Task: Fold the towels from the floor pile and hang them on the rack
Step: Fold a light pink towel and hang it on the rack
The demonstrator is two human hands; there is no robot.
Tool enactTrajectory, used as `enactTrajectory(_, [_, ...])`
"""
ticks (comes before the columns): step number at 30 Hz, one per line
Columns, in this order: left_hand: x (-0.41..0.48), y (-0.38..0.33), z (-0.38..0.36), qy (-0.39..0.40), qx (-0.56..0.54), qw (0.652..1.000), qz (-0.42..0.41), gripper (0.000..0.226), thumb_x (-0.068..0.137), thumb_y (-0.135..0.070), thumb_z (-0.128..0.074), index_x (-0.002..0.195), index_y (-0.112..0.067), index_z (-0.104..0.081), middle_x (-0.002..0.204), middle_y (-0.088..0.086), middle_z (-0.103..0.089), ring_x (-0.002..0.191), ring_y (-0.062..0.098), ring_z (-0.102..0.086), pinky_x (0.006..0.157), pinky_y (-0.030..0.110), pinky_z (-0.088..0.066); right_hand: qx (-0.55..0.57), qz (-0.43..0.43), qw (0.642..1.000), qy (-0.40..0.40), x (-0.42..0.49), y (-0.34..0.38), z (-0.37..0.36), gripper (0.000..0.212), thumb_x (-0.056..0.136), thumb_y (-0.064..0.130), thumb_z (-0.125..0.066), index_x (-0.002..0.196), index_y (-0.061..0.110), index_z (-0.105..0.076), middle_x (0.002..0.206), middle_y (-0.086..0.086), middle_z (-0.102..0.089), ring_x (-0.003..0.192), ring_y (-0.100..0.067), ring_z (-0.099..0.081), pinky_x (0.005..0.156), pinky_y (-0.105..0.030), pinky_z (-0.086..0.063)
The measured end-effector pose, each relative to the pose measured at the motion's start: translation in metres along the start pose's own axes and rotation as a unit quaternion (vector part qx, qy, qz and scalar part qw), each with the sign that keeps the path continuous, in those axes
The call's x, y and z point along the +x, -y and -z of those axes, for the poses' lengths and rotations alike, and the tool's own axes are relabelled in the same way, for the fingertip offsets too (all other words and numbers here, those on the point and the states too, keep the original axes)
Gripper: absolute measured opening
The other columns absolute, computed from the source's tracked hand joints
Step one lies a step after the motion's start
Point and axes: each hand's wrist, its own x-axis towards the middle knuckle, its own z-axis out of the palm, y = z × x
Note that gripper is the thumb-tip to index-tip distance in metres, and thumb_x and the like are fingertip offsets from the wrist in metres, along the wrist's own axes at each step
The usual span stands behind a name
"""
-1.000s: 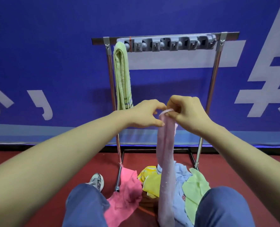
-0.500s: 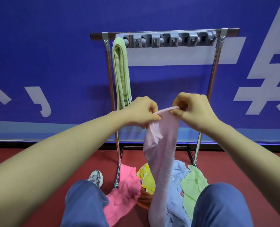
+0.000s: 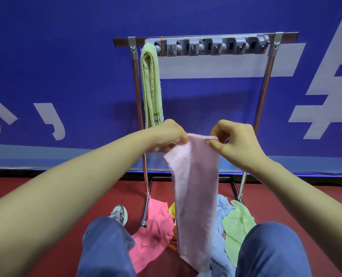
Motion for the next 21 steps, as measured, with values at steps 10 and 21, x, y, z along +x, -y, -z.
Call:
enactTrajectory(10, [0.003, -0.009, -0.023, -0.029, -0.18, 0.982, 0.051, 0.023, 0.088, 0.006, -0.048, 0.097, -0.001, -0.068, 0.082, 0.013, -0.066, 0.073, 0.025, -0.065, 0.067, 0.036, -0.061, 0.051, 0.017, 0.999, -0.008, -0.018, 0.016, -0.037, 0.013, 0.079, 0.014, -0.072, 0.077, 0.017, -0.06, 0.064, 0.009, -0.064, 0.061, -0.014, -0.059, 0.064, -0.036, -0.051])
enactTrajectory(21, [-0.003, -0.015, -0.023, -0.067, -0.255, 0.961, 0.082, 0.027, 0.089, 0.012, -0.042, 0.078, 0.001, -0.064, 0.09, 0.023, -0.062, 0.078, 0.033, -0.064, 0.063, 0.04, -0.06, 0.051, 0.019, 0.998, -0.035, -0.02, 0.025, -0.05, 0.017, 0.079, 0.023, -0.076, 0.077, 0.014, -0.062, 0.065, 0.007, -0.063, 0.061, -0.016, -0.058, 0.062, -0.04, -0.05])
